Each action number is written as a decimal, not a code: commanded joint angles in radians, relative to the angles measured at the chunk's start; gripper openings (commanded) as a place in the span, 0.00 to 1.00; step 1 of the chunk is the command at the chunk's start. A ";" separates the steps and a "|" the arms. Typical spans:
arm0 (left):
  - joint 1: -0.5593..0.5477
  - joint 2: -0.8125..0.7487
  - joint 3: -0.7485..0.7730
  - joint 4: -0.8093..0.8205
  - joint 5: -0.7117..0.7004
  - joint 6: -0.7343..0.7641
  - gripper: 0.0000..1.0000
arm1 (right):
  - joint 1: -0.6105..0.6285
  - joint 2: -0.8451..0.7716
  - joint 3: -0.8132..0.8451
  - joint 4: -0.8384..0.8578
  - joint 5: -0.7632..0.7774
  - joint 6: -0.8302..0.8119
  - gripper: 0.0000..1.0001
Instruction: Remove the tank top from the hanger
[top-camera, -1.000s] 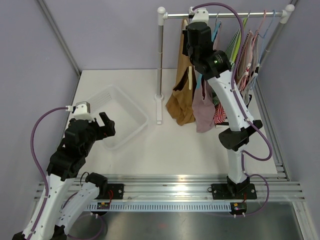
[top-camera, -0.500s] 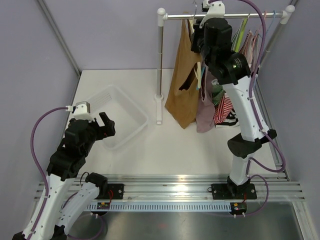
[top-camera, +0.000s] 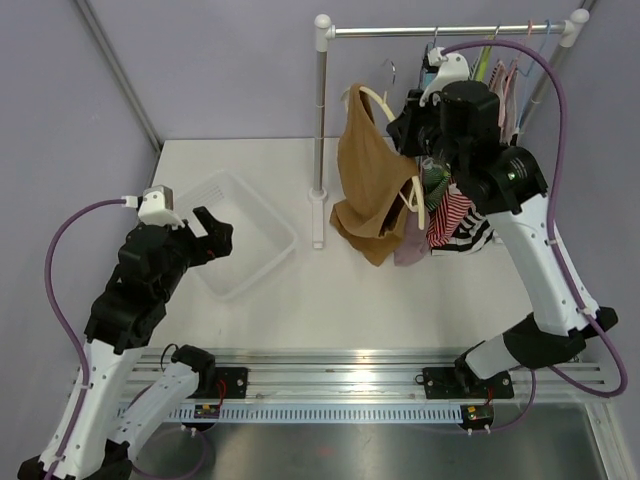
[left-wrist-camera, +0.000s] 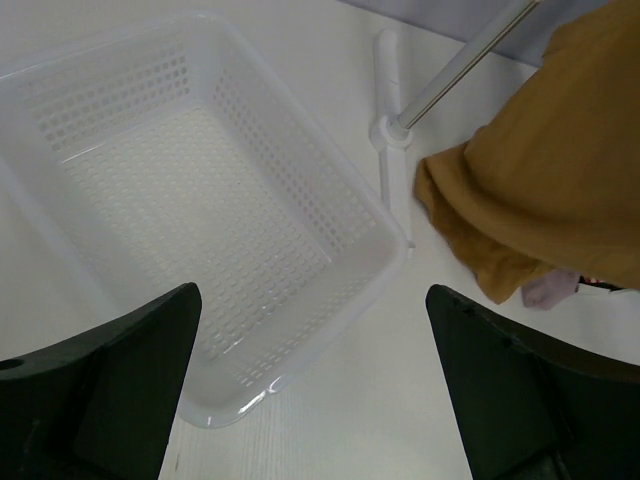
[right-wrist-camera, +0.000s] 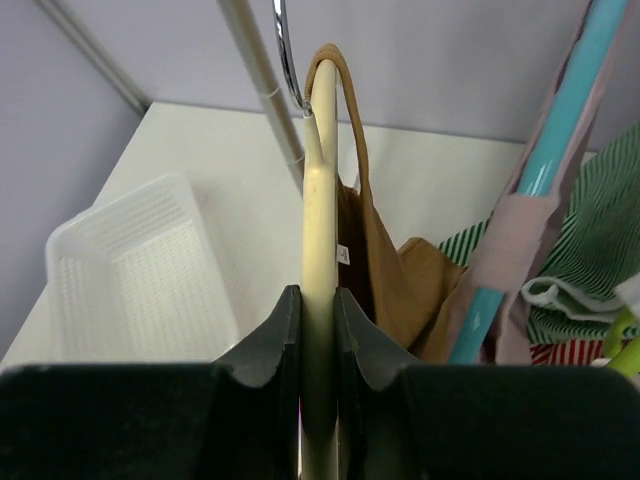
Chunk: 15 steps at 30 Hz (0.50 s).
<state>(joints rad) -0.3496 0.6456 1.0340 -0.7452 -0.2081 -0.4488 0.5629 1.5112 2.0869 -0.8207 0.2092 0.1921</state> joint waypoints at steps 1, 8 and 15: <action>-0.037 0.040 0.070 0.116 0.079 -0.059 0.99 | 0.008 -0.130 -0.063 0.063 -0.140 0.052 0.00; -0.308 0.201 0.207 0.242 -0.048 -0.016 0.99 | 0.012 -0.437 -0.494 0.195 -0.483 0.104 0.00; -0.630 0.428 0.397 0.285 -0.243 0.081 0.99 | 0.012 -0.759 -0.749 0.302 -0.571 0.147 0.00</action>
<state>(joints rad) -0.9188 1.0218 1.3479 -0.5552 -0.3450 -0.4164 0.5694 0.8684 1.3823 -0.7132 -0.2562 0.2958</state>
